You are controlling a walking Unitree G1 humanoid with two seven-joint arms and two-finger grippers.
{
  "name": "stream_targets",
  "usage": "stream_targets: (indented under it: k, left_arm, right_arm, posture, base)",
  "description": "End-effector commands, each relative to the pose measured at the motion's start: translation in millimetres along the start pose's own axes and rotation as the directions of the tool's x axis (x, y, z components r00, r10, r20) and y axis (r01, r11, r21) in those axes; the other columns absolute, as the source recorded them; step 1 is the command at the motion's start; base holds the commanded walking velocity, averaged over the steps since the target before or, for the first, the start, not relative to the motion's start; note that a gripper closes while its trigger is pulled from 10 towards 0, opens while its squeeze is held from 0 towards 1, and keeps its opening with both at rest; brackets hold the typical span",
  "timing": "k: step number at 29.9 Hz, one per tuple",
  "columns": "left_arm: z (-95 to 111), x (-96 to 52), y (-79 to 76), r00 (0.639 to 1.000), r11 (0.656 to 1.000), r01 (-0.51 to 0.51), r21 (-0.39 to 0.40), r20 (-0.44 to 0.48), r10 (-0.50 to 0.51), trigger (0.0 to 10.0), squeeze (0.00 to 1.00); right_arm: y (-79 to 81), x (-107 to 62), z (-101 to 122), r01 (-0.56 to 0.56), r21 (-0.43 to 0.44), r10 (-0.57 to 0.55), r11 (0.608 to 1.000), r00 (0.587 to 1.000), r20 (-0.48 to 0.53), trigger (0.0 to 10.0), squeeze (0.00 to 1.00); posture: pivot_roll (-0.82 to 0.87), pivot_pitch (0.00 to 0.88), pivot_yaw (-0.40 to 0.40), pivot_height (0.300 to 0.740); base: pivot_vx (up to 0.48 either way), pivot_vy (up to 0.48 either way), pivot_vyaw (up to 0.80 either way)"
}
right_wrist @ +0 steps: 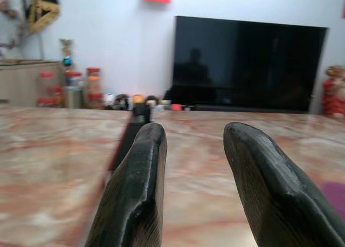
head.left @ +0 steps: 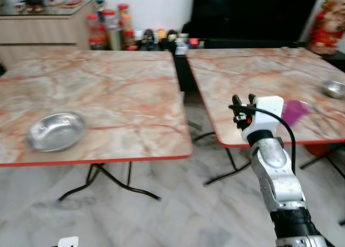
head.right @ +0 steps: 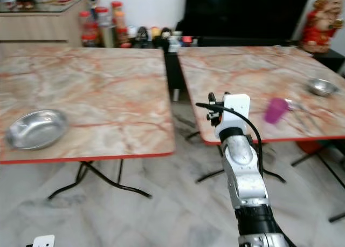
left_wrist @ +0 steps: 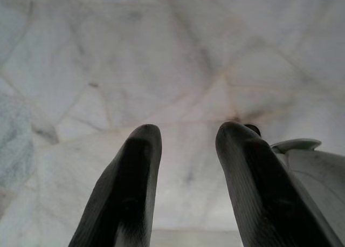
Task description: Setting the table
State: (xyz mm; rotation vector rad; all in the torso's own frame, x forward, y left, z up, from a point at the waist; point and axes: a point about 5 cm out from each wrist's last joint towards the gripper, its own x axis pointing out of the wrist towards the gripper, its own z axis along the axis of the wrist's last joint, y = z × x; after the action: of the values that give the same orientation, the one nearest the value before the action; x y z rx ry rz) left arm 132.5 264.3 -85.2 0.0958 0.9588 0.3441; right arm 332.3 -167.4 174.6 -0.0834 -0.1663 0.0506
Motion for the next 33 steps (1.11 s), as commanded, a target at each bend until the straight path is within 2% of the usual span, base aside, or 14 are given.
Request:
stream_targets:
  k: [1, 6, 9, 28, 33]
  left_arm:
    - [-4.2, -0.9, -6.2, 1.0, 1.0, 0.023, 0.008, -0.018, -0.022, 10.0, 0.0]
    - [-3.6, -0.7, -6.2, 0.999, 0.999, 0.029, 0.014, -0.019, -0.028, 10.0, 0.0]
    - [-3.5, -0.6, -5.9, 0.999, 0.999, 0.031, 0.015, -0.019, -0.031, 10.0, 0.0]
    - [-3.7, -0.7, -4.6, 0.999, 0.999, 0.034, 0.029, -0.017, -0.033, 10.0, 0.0]
    - [-4.5, -0.8, -5.4, 0.999, 0.999, 0.044, 0.022, -0.024, -0.044, 10.0, 0.0]
  right_arm:
    - [-6.8, -1.4, -0.6, 0.018, -0.016, -0.018, 1.0, 1.0, -0.004, 10.0, 0.0]
    - [-7.4, -2.3, -1.6, 0.013, -0.067, -0.014, 0.998, 1.0, -0.012, 10.0, 0.0]
    - [-7.4, -2.8, -1.4, 0.021, -0.047, -0.021, 0.999, 1.0, -0.008, 10.0, 0.0]
    - [-6.6, -2.1, -2.9, 0.031, -0.02, -0.031, 0.999, 0.999, -0.013, 10.0, 0.0]
    - [-6.8, -2.5, -4.6, 0.031, -0.016, -0.032, 0.999, 0.999, -0.019, 10.0, 0.0]
  posture:
    - [0.0, 0.0, 0.004, 0.732]
    - [0.0, 0.0, 0.008, 0.732]
    - [0.0, 0.0, 0.009, 0.732]
    - [0.0, 0.0, 0.021, 0.732]
    - [0.0, 0.0, 0.017, 0.732]
  base:
    - [0.0, -0.48, 0.0]
    - [0.0, -0.48, 0.32]
    - [0.0, -0.48, 0.71]
    - [0.0, -0.473, 0.0]
    - [0.0, -0.076, 0.0]
